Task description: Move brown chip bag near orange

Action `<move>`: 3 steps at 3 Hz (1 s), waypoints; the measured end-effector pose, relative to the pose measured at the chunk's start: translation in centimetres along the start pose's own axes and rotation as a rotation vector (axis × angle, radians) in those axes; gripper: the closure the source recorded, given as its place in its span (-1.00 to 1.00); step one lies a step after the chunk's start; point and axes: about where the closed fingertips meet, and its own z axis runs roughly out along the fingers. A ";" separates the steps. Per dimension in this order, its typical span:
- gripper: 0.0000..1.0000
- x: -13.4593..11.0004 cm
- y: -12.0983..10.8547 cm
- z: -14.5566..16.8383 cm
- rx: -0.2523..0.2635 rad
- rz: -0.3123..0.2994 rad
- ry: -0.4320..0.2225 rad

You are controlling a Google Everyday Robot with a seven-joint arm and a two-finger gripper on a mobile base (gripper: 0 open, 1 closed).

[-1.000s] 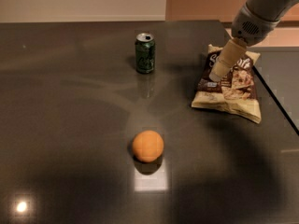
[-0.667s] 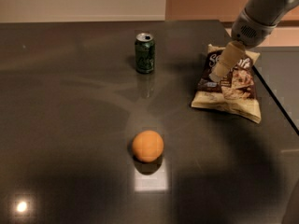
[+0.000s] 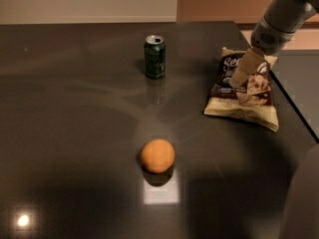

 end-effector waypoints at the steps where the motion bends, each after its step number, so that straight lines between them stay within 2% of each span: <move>1: -1.00 0.3 -1.7 -0.1 0.025 -0.007 -0.005; 3: -1.00 0.6 -3.3 1.3 0.018 -0.019 0.012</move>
Offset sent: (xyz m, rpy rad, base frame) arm 0.0258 -0.0329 0.0021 -0.0359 -0.0183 0.0171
